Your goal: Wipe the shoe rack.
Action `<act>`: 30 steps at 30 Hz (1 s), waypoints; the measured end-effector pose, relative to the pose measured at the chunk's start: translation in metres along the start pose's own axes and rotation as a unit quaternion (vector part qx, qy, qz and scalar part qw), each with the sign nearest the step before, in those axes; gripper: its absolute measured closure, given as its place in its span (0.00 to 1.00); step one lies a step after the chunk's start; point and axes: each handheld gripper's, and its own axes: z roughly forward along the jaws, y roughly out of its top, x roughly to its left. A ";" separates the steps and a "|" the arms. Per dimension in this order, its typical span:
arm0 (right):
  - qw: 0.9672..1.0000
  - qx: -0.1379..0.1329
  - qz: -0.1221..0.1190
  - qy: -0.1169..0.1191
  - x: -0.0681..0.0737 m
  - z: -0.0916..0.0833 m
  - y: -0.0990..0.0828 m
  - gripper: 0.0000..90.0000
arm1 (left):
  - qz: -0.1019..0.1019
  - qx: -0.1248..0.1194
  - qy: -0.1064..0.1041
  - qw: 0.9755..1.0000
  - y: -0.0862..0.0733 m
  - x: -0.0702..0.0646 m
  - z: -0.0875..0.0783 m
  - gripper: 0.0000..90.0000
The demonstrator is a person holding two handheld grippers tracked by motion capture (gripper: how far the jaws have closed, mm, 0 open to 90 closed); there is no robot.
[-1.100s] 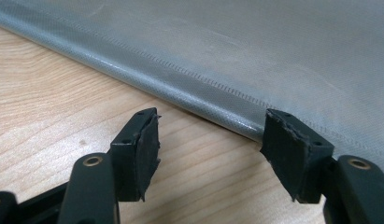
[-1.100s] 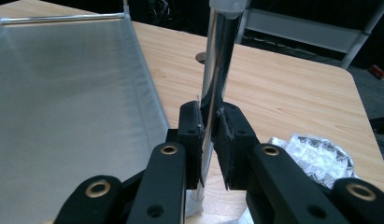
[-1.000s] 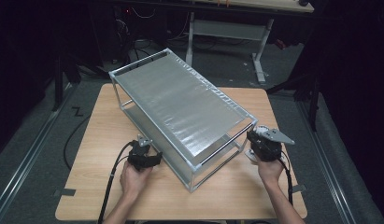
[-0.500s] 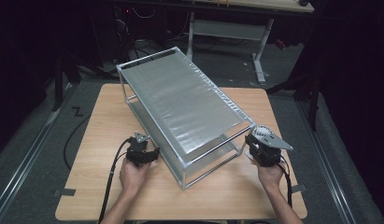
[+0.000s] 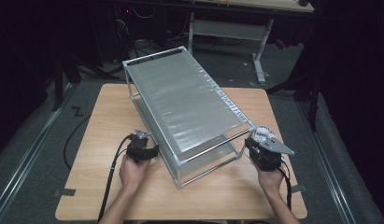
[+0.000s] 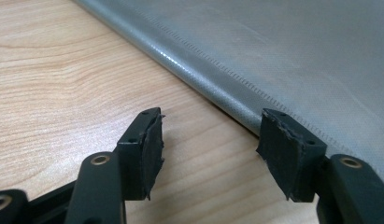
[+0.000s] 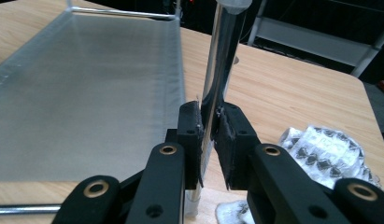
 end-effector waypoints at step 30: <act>0.999 -0.013 0.000 0.032 0.011 -0.013 -0.008 0.89 | 0.004 0.005 0.024 1.000 -0.001 0.002 -0.001 0.46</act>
